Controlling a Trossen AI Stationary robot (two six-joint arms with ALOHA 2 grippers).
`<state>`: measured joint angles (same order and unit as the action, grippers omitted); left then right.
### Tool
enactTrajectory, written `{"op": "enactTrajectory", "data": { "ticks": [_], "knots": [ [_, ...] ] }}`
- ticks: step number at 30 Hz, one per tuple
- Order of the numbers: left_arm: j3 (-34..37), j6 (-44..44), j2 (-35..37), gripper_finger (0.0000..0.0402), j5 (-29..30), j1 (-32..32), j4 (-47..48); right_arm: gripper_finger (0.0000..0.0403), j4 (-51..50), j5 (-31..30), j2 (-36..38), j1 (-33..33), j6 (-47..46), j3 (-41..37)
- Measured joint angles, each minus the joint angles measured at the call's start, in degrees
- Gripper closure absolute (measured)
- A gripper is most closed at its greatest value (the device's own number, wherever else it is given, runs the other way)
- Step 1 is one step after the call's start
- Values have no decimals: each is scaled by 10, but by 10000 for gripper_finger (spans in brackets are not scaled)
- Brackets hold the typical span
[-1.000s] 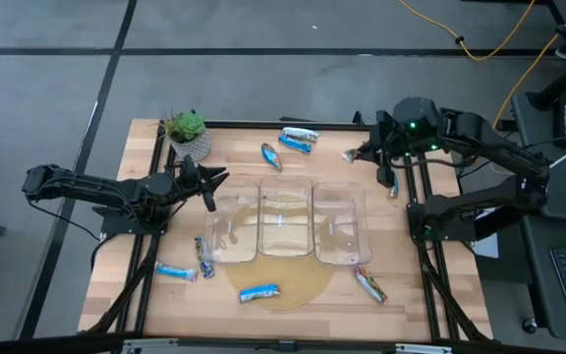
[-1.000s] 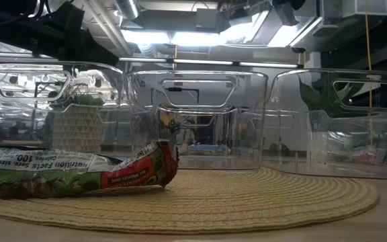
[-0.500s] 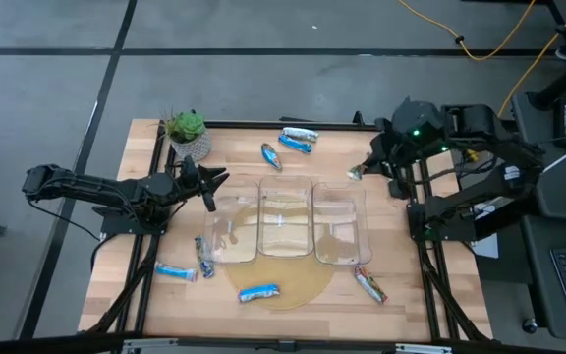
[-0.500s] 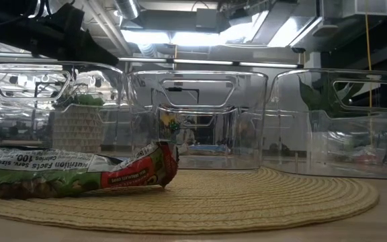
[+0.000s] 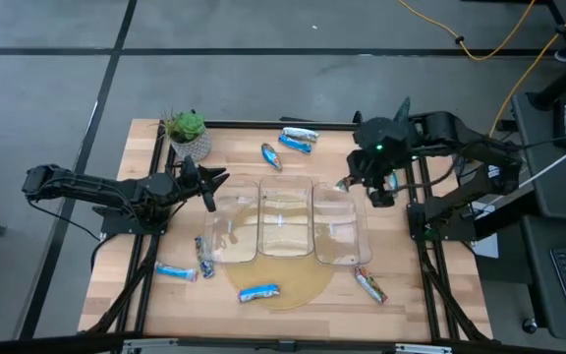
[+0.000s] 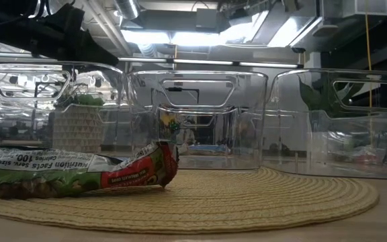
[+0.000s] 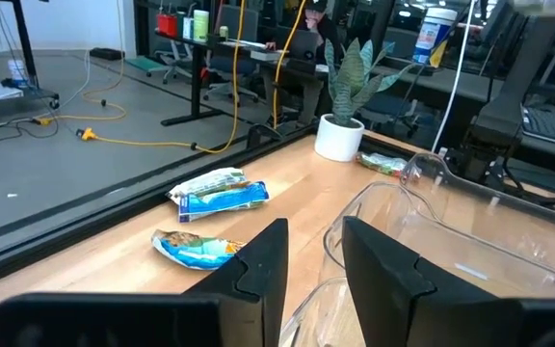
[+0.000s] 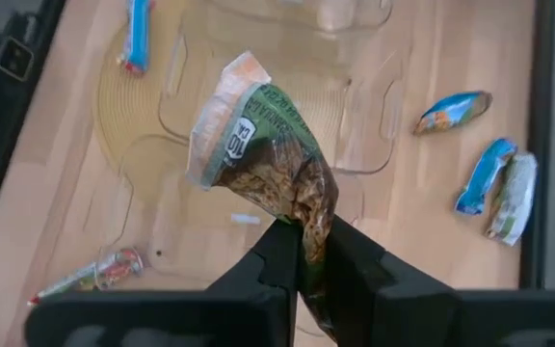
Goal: Pick and place Granola Bars by type
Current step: Put the yellow granola bar into the right transparent bin
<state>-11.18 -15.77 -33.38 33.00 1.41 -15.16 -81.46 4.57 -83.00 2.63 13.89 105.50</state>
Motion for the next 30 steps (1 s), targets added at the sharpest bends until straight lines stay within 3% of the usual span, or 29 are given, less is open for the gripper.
{"op": "enactTrajectory", "data": {
  "ticks": [10, 19, 30],
  "knots": [
    [0, 0, 0, 307, -1, 0, 9, 359, 22, 1, -7, -6, -14, -126],
    [0, 0, 0, 309, -1, 0, 9, 359, 143, 25, -7, -10, -34, -288],
    [0, 0, 0, 307, -1, 0, 13, 359, 260, 26, -6, -11, -58, -413]
  ]
}}
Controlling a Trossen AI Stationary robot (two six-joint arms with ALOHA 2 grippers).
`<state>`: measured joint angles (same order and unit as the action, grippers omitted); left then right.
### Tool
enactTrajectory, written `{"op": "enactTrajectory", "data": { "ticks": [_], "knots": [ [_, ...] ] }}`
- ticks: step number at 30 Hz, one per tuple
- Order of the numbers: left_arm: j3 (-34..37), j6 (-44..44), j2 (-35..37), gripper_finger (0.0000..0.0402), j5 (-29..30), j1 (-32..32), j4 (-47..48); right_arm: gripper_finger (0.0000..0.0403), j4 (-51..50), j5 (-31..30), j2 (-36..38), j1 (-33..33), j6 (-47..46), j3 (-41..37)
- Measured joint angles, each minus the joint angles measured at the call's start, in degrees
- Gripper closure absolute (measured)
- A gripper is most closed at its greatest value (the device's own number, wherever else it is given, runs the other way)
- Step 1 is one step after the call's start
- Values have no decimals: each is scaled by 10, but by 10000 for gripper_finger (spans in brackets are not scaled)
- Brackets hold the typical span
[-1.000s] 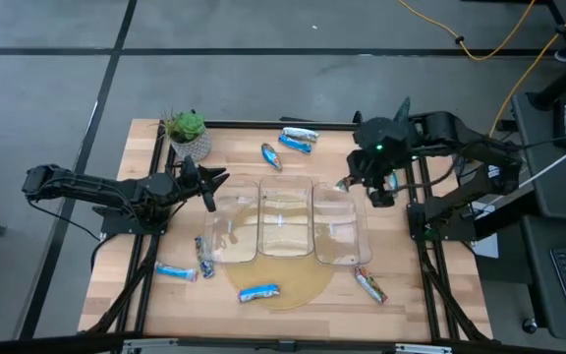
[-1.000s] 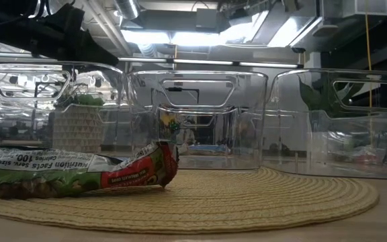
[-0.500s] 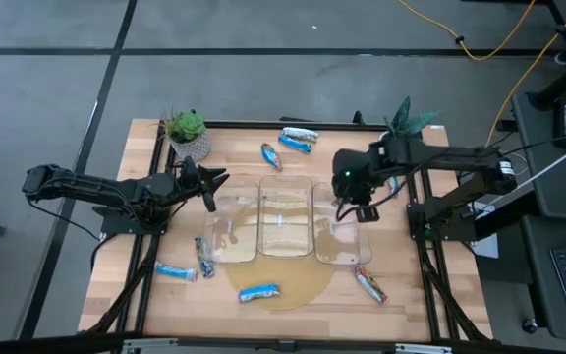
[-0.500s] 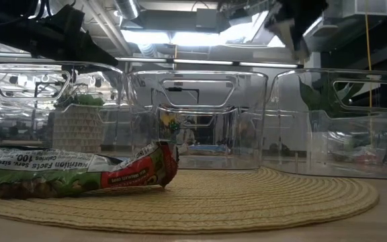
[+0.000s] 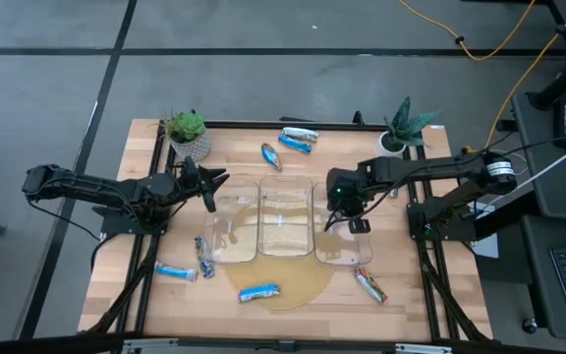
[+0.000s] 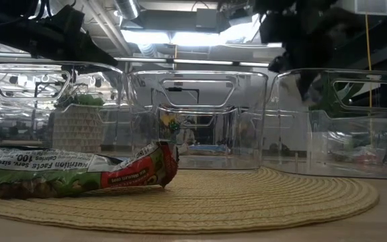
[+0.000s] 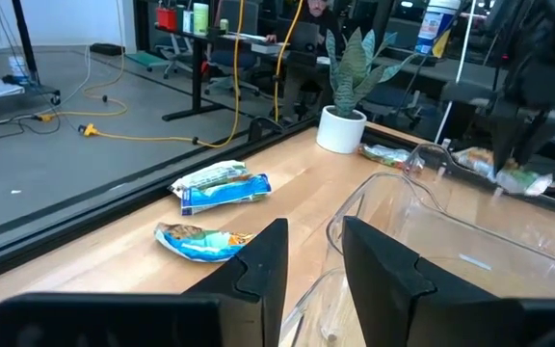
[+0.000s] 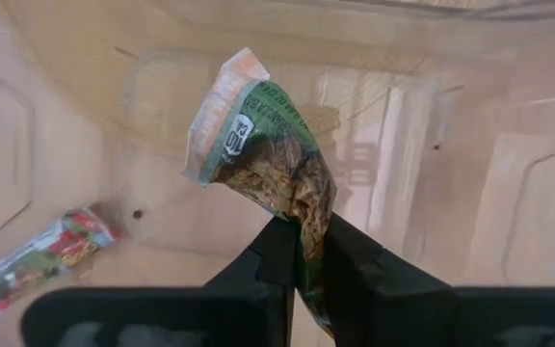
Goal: Pick and place Granola Bars by type
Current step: Put the yellow granola bar into the right transparent bin
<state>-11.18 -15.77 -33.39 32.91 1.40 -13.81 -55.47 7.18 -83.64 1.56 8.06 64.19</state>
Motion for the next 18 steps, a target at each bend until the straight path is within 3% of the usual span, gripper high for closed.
{"op": "enactTrajectory", "data": {
  "ticks": [11, 18],
  "knots": [
    [0, 0, 0, 307, 0, 0, 4, 359, 129, 0, 0, 0, -18, -119],
    [0, 0, 0, 310, 0, 0, 4, 359, 157, 0, 0, 0, -18, -151]
  ]
}}
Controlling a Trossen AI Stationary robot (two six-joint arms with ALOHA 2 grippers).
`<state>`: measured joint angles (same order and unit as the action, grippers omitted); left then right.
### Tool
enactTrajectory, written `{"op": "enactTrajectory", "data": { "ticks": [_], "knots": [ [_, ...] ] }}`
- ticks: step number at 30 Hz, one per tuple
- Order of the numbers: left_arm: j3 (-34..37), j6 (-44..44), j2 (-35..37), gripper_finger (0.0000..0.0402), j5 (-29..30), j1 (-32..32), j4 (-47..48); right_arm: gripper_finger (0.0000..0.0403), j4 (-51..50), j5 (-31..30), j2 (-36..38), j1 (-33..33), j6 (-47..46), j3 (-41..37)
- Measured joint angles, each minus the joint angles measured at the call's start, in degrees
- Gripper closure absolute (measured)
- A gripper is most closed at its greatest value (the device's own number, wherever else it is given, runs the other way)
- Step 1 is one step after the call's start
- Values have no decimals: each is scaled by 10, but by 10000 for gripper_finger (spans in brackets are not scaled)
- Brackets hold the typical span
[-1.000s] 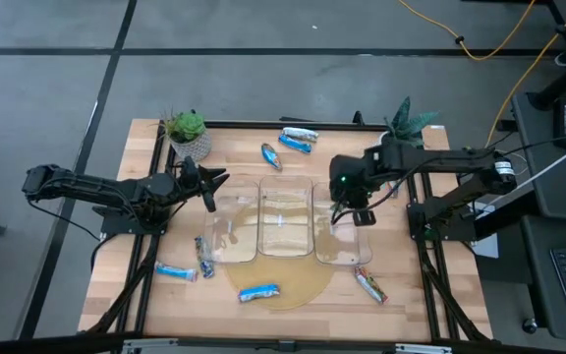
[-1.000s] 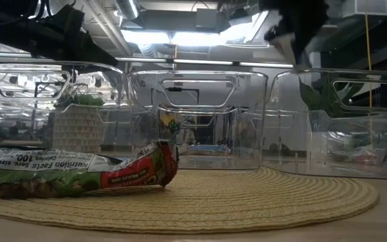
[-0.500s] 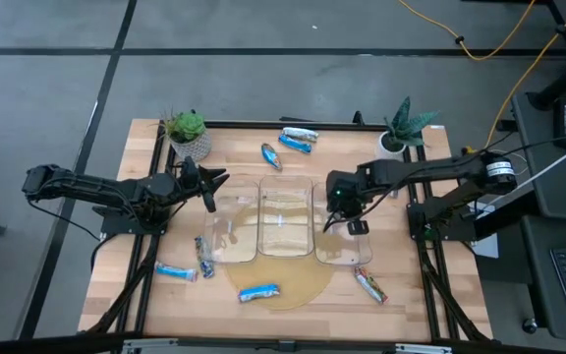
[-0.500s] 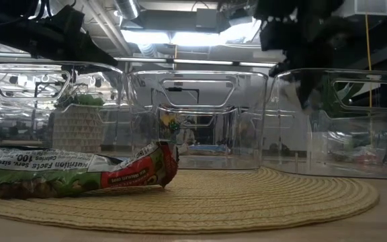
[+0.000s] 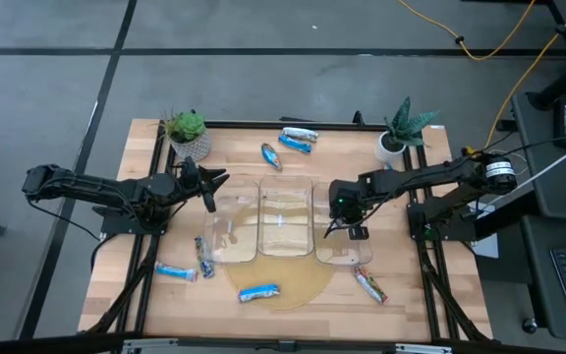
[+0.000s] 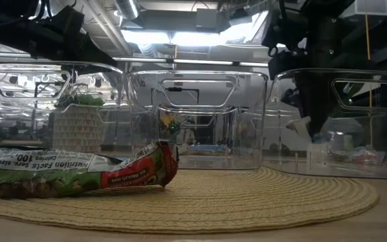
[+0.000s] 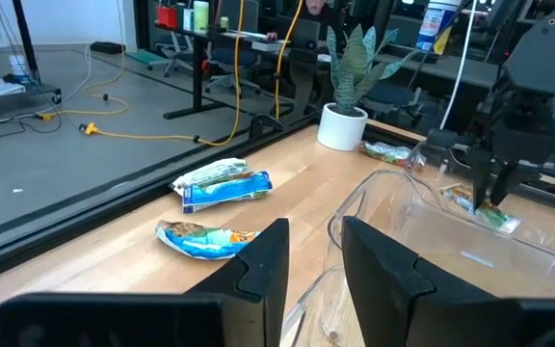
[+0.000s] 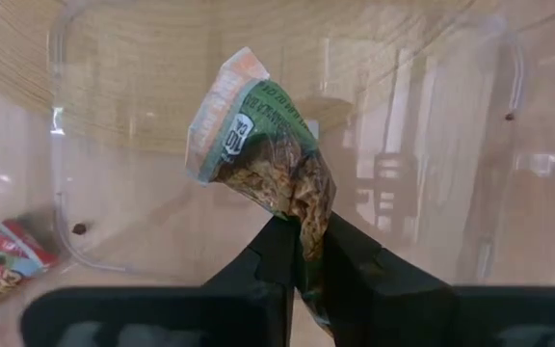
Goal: Pick and place Granola Bars by type
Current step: Put the yellow granola bar into the right transparent bin, then put the red granola bar into the middle transparent bin
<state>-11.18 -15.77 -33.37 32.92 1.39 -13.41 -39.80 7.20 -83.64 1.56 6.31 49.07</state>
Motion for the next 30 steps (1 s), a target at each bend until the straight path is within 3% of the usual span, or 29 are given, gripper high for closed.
{"op": "enactTrajectory", "data": {
  "ticks": [16, 30],
  "knots": [
    [0, 0, 0, 310, 0, 0, 0, 354, 50, 0, 0, 0, -1, -3],
    [0, 0, 0, 310, 0, 0, 0, 278, 35, 0, 0, 0, 0, 28]
  ]
}}
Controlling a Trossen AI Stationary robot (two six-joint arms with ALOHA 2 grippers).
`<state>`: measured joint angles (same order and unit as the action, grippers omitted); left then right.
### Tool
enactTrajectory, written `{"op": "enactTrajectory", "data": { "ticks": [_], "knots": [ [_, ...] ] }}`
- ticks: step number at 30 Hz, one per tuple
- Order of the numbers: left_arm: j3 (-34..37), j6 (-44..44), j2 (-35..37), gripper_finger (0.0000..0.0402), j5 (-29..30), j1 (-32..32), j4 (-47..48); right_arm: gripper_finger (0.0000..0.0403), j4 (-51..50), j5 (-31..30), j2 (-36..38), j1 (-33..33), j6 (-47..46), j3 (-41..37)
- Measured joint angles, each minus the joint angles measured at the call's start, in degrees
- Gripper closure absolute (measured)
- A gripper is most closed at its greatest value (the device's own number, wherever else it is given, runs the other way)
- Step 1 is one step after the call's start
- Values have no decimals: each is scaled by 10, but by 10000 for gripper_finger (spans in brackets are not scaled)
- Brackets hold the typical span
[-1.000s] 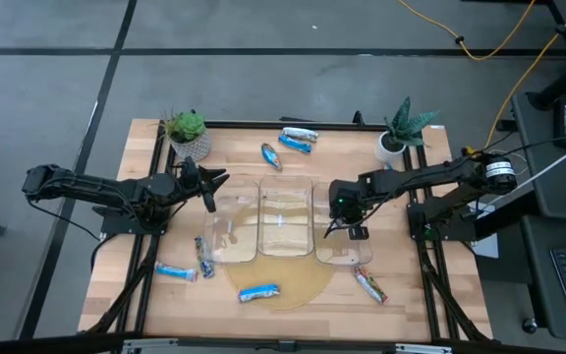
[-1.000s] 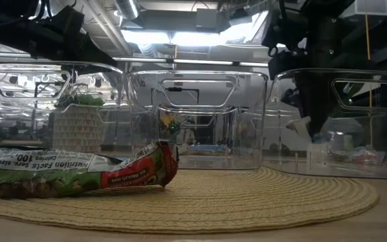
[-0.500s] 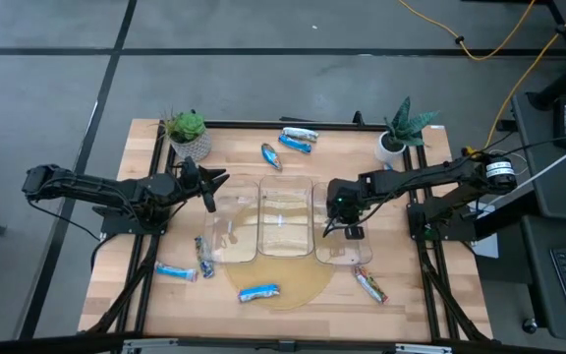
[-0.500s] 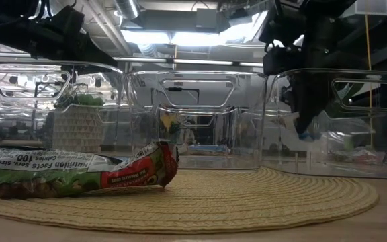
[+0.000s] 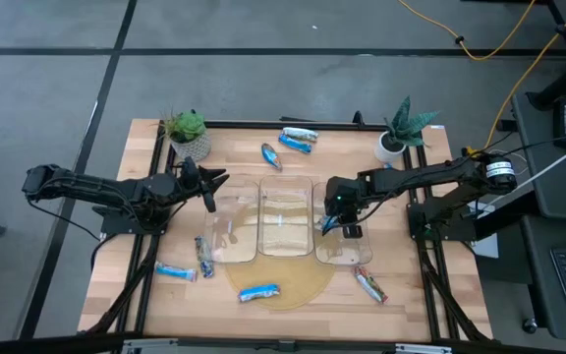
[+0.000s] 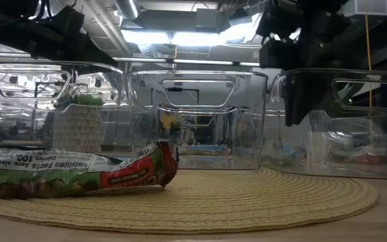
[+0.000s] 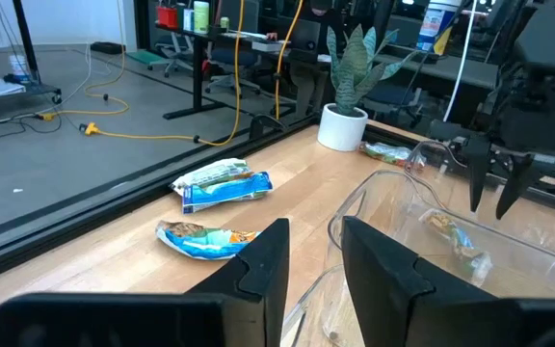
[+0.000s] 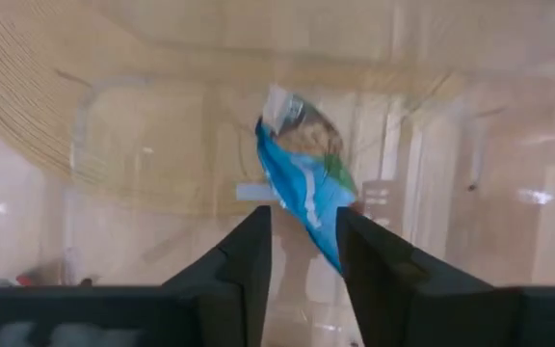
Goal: Pick and place Granola Bars by type
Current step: Put the red granola bar into the middle transparent bin
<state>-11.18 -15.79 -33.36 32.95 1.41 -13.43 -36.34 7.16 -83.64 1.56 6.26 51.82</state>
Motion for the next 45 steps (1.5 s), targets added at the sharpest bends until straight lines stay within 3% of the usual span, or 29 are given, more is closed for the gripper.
{"op": "enactTrajectory", "data": {
  "ticks": [11, 24, 34, 45],
  "knots": [
    [0, 0, 0, 311, 0, 0, 0, 272, -68, -72, 0, 0, 2, 117],
    [0, 0, 0, 310, 0, 0, 4, 272, -145, -80, 0, 0, 2, 242],
    [0, 0, 0, 307, 0, 0, 4, 272, -289, -179, 1, 0, -3, 329],
    [0, 0, 0, 307, 0, 0, 4, 271, -473, -255, 11, 12, -149, 430]
  ]
}}
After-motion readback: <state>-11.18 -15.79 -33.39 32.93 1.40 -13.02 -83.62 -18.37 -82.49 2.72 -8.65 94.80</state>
